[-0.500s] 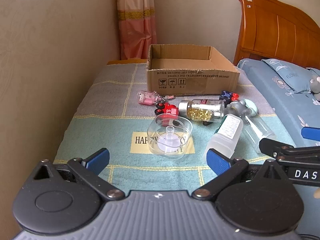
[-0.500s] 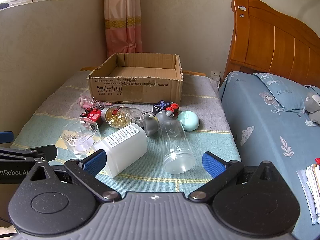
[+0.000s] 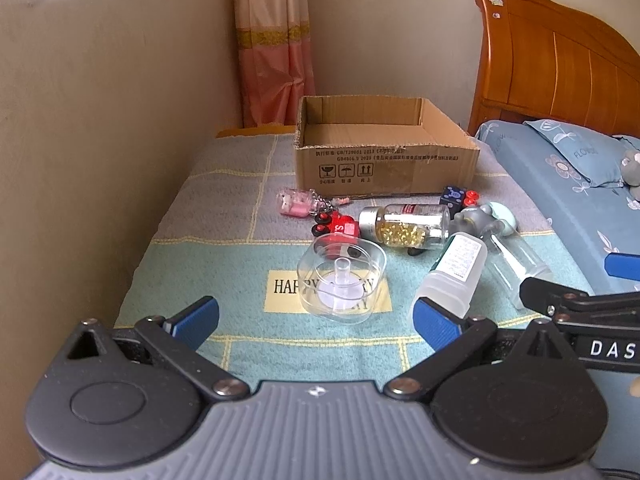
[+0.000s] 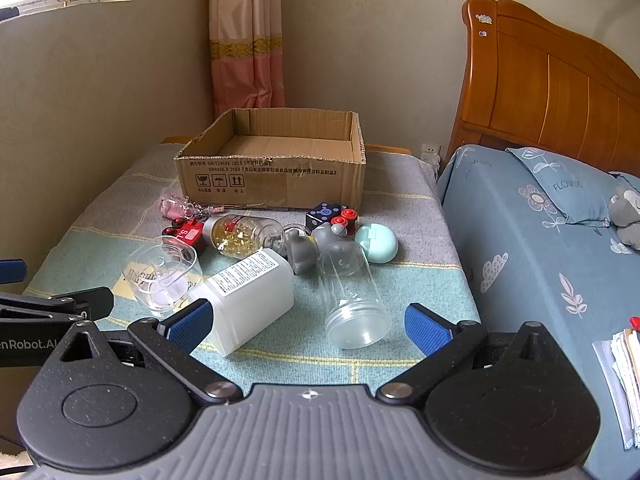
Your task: Organize rigid objects
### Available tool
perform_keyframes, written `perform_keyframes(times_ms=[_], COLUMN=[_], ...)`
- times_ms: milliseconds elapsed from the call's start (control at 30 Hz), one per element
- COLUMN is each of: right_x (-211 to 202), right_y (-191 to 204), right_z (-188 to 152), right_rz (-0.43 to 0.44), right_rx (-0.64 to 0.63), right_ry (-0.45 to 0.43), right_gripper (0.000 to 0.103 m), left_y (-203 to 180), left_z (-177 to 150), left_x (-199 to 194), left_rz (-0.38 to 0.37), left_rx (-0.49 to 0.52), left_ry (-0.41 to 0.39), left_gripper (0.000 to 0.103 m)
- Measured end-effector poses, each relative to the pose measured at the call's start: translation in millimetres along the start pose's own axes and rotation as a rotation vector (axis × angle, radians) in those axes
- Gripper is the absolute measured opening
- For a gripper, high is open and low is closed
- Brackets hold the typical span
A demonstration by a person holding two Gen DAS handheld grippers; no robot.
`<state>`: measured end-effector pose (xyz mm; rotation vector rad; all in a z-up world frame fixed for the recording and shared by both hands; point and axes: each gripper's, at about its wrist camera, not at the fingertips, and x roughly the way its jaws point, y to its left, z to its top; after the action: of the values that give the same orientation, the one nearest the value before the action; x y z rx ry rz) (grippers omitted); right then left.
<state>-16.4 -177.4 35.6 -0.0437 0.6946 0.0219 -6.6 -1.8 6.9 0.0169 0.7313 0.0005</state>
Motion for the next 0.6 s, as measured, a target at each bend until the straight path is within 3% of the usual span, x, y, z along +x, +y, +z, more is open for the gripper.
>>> perform_keyframes(times_ms=[600], right_x=[-4.3], right_y=[0.5], right_z=[1.3], right_rz=[-0.004], right_rx=[-0.006], right_ry=[-0.015], right_gripper=[0.103], left_y=[-1.2], left_z=[0.8], left_x=[-2.1], left_rz=[0.001], left_rx=[0.014], left_ry=[-0.024], left_gripper=[0.102])
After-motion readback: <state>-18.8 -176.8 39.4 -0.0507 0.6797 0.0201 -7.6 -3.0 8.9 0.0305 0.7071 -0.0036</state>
